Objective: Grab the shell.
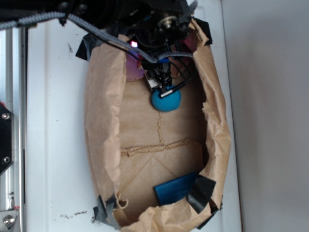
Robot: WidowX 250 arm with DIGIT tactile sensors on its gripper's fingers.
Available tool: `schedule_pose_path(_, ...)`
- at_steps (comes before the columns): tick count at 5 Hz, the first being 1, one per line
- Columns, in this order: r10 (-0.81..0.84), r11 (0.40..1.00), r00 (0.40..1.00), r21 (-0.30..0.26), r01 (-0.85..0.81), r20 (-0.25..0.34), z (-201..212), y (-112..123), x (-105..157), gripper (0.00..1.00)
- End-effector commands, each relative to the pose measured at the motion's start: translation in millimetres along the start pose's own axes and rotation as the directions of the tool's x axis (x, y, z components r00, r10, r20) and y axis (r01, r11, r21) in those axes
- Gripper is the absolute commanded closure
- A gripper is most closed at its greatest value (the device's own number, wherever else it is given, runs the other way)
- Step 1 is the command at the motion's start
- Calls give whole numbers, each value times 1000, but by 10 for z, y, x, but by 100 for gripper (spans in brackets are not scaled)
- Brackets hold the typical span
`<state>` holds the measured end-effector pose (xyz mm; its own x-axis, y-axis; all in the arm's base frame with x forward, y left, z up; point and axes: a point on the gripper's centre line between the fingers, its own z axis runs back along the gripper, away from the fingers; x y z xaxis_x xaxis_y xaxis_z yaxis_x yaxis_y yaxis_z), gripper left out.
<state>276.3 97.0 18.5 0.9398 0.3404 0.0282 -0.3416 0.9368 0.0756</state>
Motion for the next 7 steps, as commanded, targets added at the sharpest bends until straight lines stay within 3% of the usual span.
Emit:
schedule_pose_path(1,-61,998,997,-5,61,44,20,-108,-101,100)
schedule_pose_path(2,-58,998,996,-14,59,62,29,-117,-81,100)
schedule_pose_path(3,-60,996,993,-61,66,105,295,-21,-145,100)
schedule_pose_path(5,-156,955,953,-207,213,259,882,170,-469,100)
schedule_pose_path(6,-176,943,945,-228,243,276,907,194,-514,100)
schedule_pose_path(7,-222,955,936,-132,265,272,863,103,-536,100)
